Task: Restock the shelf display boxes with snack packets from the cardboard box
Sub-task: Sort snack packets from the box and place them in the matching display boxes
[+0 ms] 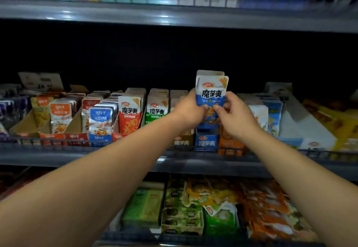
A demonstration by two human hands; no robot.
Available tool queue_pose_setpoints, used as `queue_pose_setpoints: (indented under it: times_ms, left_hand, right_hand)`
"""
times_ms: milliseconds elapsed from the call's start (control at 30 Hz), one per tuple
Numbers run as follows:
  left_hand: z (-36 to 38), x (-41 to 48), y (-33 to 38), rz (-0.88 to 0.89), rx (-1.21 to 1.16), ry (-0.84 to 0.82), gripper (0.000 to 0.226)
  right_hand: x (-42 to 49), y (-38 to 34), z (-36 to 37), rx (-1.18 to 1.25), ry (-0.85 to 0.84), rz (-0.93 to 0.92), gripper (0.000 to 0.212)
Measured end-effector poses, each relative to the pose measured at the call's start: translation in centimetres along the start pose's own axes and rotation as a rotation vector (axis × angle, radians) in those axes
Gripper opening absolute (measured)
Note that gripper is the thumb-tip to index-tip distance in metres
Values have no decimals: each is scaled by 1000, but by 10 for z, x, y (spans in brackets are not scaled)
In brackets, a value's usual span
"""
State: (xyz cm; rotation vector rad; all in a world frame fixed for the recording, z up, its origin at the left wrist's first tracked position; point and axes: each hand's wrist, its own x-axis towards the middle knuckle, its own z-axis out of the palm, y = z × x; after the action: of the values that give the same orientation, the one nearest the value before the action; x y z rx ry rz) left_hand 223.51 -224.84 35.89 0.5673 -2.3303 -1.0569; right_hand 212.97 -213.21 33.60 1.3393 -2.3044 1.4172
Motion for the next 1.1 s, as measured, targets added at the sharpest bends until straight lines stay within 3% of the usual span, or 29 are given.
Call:
queue_pose_setpoints:
  times_ms: [167, 533, 900, 1100]
  left_hand:
    - [11, 24, -6, 7, 47, -28, 38]
    - [21, 37, -12, -10, 61, -28, 39]
    - [23, 23, -9, -10, 4, 94, 40]
    - [32, 17, -21, 14, -8, 166, 32]
  right_hand:
    - [20, 20, 6, -15, -27, 18, 30]
    - [23, 32, 10, -63, -5, 31, 36]
    - [19, 35, 9, 33, -35, 33, 35]
    - [20, 36, 9, -34, -60, 14, 33]
